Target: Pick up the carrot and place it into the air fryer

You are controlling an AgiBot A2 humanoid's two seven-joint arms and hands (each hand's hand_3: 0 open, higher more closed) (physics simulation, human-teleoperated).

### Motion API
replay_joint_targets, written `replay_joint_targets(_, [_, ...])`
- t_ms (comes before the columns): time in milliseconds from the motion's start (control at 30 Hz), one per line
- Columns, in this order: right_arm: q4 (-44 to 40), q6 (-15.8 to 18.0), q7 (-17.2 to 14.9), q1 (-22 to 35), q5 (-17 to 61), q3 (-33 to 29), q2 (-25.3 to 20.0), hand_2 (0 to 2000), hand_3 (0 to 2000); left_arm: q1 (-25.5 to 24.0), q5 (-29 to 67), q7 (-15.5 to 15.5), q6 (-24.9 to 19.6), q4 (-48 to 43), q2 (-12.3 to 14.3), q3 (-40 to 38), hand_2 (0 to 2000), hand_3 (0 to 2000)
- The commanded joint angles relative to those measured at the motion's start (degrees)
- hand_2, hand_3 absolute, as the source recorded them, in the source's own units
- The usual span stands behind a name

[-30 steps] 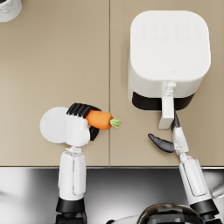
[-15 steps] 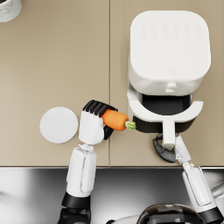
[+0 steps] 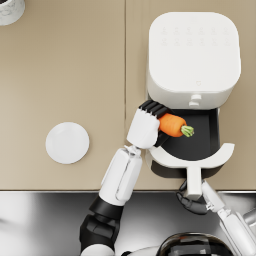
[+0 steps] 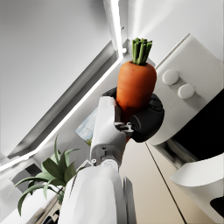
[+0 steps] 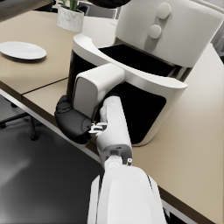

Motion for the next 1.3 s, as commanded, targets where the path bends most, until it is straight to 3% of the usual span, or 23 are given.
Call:
replay_joint_targets(33, [0.26, -0.06, -0.05, -0.13, -0.01, 0.17, 0.34, 2000, 2000, 4.27, 0.00, 0.00, 0.00, 4.90, 2.74, 3.74, 2000, 2000])
replay_joint_targets(300, [0.76, -0.11, -0.20, -0.31, -0.02, 0.51, 1.10, 2000, 2000, 3.72, 0.02, -0.01, -0.04, 10.46, 3.80, 10.28, 2000, 2000])
replay_joint_targets(333, [0.77, -0.23, -0.22, -0.31, -0.02, 0.58, 1.11, 2000, 2000, 3.22, 0.02, 0.00, -0.05, 10.41, 3.61, 10.02, 639, 1673])
replay_joint_targets(367, [0.78, -0.23, -0.23, -0.32, -0.02, 0.57, 1.12, 2000, 2000, 2.47, 0.03, -0.05, 0.24, 9.90, 3.23, 9.67, 0, 1347])
replay_joint_targets(500, [0.79, -0.24, -0.24, -0.31, -0.01, 0.52, 1.13, 2000, 2000, -4.94, -0.05, -0.05, -1.89, -2.27, -1.00, 4.76, 0, 40])
replay_joint_targets(600, [0.80, -0.17, -0.26, -0.31, -0.01, 0.48, 1.14, 2000, 2000, -12.13, -0.03, -0.13, -0.77, -13.25, -4.93, -2.13, 0, 0])
replay_joint_targets(633, [13.04, -0.18, -0.28, 1.77, -0.01, 7.47, -4.17, 2000, 2000, -14.40, -0.01, -0.14, -0.28, -16.40, -5.97, -5.13, 0, 0])
replay_joint_targets(700, [10.05, 0.44, -0.26, 3.05, -0.01, 5.69, -6.35, 2000, 2000, -19.05, -0.01, -0.15, 0.33, -20.83, -7.81, -10.09, 0, 0])
replay_joint_targets(833, [5.69, 1.49, -0.25, 5.82, -0.01, 1.91, -10.53, 2000, 2000, -24.98, -0.02, -0.17, 0.82, -26.60, -9.09, -17.95, 0, 0])
replay_joint_targets(1067, [-6.17, 3.45, -0.35, 13.60, 0.05, -3.01, -18.29, 2000, 2000, -26.77, -0.04, -0.18, 0.98, -32.39, -8.84, -26.14, 0, 0])
replay_joint_targets(1300, [-20.16, 3.96, -1.30, 24.02, 0.16, -7.29, -23.93, 2000, 2000, -23.16, -0.06, -0.18, 1.00, -30.97, -9.66, -29.97, 0, 0])
